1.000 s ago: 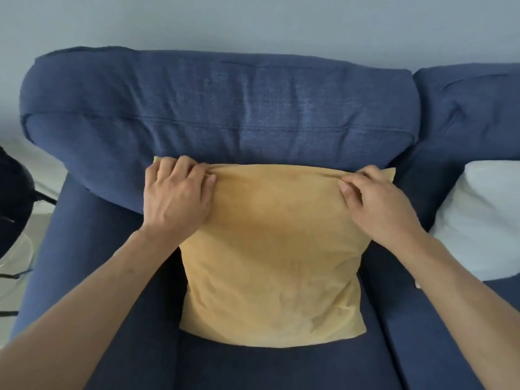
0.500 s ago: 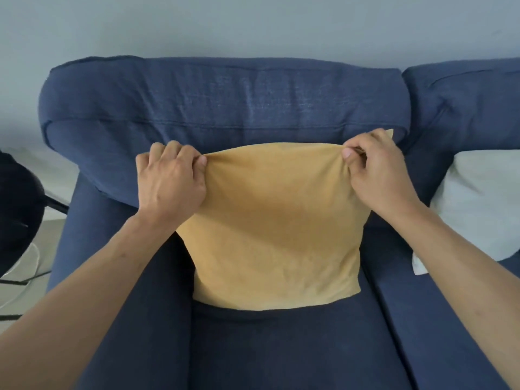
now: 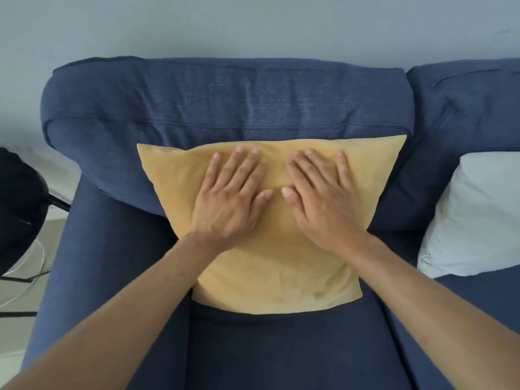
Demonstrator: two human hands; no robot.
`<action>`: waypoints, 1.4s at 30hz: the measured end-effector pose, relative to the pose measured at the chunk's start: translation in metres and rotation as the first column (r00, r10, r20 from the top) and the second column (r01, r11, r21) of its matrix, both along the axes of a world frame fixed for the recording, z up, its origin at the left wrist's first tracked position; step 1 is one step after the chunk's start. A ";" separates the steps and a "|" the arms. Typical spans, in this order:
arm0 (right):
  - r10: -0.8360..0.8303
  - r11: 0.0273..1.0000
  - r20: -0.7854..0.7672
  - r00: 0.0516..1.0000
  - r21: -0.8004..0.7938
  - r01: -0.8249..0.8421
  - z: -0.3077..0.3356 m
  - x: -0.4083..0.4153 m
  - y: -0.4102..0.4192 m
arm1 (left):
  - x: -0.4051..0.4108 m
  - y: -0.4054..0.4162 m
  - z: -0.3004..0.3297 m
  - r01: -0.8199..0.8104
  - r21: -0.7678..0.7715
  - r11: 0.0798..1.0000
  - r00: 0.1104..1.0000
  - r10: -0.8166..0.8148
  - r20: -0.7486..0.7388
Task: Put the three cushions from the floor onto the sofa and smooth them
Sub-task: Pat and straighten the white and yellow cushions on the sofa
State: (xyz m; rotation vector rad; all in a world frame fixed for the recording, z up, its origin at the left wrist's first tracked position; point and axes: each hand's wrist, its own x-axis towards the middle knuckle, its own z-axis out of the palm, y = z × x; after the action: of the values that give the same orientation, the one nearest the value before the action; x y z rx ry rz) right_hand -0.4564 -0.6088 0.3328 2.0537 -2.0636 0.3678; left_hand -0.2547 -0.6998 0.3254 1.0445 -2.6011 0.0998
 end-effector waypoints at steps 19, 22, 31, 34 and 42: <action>0.048 0.987 0.102 0.994 -0.158 -0.031 0.013 0.038 0.007 | 0.001 0.010 0.020 -0.048 -0.058 0.997 0.981 0.036 -0.191; -0.025 0.995 0.027 0.999 -0.099 0.027 0.001 0.030 -0.001 | -0.007 0.005 0.004 -0.074 -0.080 0.994 0.988 0.062 -0.145; -0.247 0.952 0.081 0.966 -0.166 0.258 -0.006 -0.040 0.008 | 0.062 -0.027 -0.009 -0.304 0.014 0.952 0.948 0.304 -0.094; -0.228 0.915 0.199 0.953 -0.291 0.279 -0.002 -0.033 0.023 | 0.066 -0.010 -0.003 -0.381 0.109 0.918 0.889 0.396 -0.230; 0.126 0.938 0.151 0.980 -0.339 -0.069 -0.060 0.056 0.065 | -0.010 0.092 -0.042 -0.154 0.081 0.985 0.898 0.173 -0.404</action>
State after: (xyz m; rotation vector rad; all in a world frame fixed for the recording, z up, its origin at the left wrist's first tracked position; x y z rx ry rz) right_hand -0.4007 -0.5434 0.2724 1.9773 -1.8338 0.8748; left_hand -0.2642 -0.6082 0.2830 1.1579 -2.1451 -0.1299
